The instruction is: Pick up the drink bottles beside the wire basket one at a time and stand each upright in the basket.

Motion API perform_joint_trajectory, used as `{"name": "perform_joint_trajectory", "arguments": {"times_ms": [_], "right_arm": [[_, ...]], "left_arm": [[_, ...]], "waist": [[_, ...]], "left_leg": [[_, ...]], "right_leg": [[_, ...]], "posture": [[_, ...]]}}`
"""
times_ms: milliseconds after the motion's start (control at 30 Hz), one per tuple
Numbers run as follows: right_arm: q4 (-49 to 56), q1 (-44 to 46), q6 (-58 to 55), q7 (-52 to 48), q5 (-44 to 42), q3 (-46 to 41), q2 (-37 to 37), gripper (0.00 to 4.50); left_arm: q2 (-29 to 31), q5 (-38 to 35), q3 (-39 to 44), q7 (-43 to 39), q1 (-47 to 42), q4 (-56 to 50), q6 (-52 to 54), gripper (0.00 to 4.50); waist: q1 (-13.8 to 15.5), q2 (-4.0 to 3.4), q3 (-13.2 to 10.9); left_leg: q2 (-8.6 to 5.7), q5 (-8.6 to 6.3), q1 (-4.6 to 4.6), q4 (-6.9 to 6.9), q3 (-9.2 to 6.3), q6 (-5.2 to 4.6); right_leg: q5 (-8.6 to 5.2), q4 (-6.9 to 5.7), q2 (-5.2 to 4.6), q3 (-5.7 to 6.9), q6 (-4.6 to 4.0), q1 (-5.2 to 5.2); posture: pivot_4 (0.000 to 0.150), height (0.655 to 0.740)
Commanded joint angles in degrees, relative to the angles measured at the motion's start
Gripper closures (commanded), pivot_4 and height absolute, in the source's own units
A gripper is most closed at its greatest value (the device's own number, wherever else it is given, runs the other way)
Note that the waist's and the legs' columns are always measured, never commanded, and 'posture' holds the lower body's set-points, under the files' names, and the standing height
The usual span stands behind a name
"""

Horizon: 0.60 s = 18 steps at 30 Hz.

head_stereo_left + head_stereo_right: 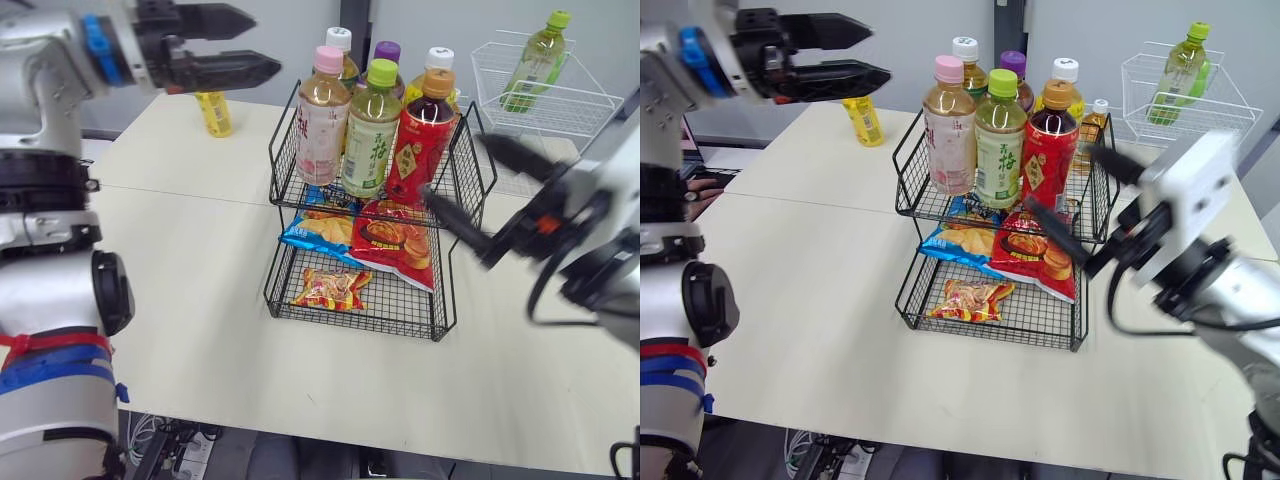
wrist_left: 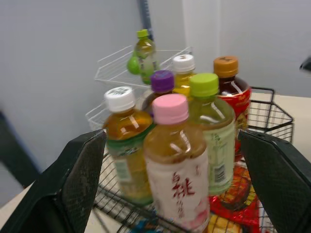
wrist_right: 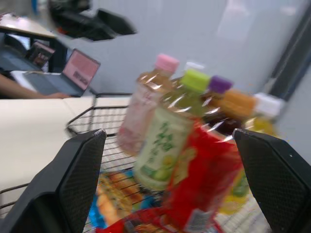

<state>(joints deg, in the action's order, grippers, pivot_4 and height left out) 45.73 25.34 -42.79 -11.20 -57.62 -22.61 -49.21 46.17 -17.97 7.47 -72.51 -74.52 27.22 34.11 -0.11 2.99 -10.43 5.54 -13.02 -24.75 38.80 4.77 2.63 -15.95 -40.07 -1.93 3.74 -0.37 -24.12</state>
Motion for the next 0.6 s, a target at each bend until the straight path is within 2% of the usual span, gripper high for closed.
{"name": "perform_joint_trajectory", "arguments": {"times_ms": [33, 167, 333, 500, 600], "right_arm": [[-7.0, 1.5, 3.6, -3.9, 4.0, -5.9, -3.4, 0.0], [-14.3, -1.2, 9.5, -8.2, 12.8, -5.7, -3.9, 0.0], [-27.0, -5.6, 23.1, -10.0, 28.1, -4.0, -0.8, 0.0], [-41.5, -10.5, 37.2, -11.5, 40.0, -0.4, 3.0, 0.0], [-48.8, -12.3, 44.0, -13.8, 43.5, 1.9, 5.0, 0.0]], "left_arm": [[2.4, 1.3, 5.6, 8.9, 6.8, -3.6, -5.8, 0.04], [3.2, 4.6, 8.5, 17.0, 18.0, -3.2, -14.9, 0.04], [0.2, 7.1, 11.0, 27.6, 33.0, -4.7, -22.9, 0.04], [-3.2, 7.4, 11.4, 32.8, 41.3, -3.3, -28.3, 0.04], [-4.3, 6.9, 11.1, 33.8, 43.8, -1.3, -30.2, 0.04]], "waist": [[0.0, -0.07, 0.0], [0.0, -0.09, 0.1], [0.0, -0.09, 0.1], [0.2, -0.06, 0.1], [0.2, -0.09, 0.1]], "left_leg": [[-0.01, 0.0, 0.02, 0.0, 0.02, 0.0], [0.0, 0.0, 0.03, 0.0, 0.04, 0.0], [0.01, 0.01, 0.03, 0.03, 0.15, -0.01], [0.02, 0.01, 0.01, 0.02, 0.16, -0.01], [0.02, 0.02, 0.01, 0.02, 0.19, -0.01]], "right_leg": [[0.0, 0.0, -0.01, -0.03, 0.0, 0.01], [0.01, 0.0, -0.01, -0.03, 0.0, 0.02], [0.02, 0.0, -0.06, -0.05, 0.01, 0.0], [0.02, 0.01, -0.09, 0.01, 0.01, 0.02], [0.02, 0.0, -0.1, 0.02, 0.01, 0.02]], "posture": [[0.15, 0.7148], [0.15, 0.7148], [0.15, 0.7148], [0.15, 0.7148], [0.15, 0.7148]]}}
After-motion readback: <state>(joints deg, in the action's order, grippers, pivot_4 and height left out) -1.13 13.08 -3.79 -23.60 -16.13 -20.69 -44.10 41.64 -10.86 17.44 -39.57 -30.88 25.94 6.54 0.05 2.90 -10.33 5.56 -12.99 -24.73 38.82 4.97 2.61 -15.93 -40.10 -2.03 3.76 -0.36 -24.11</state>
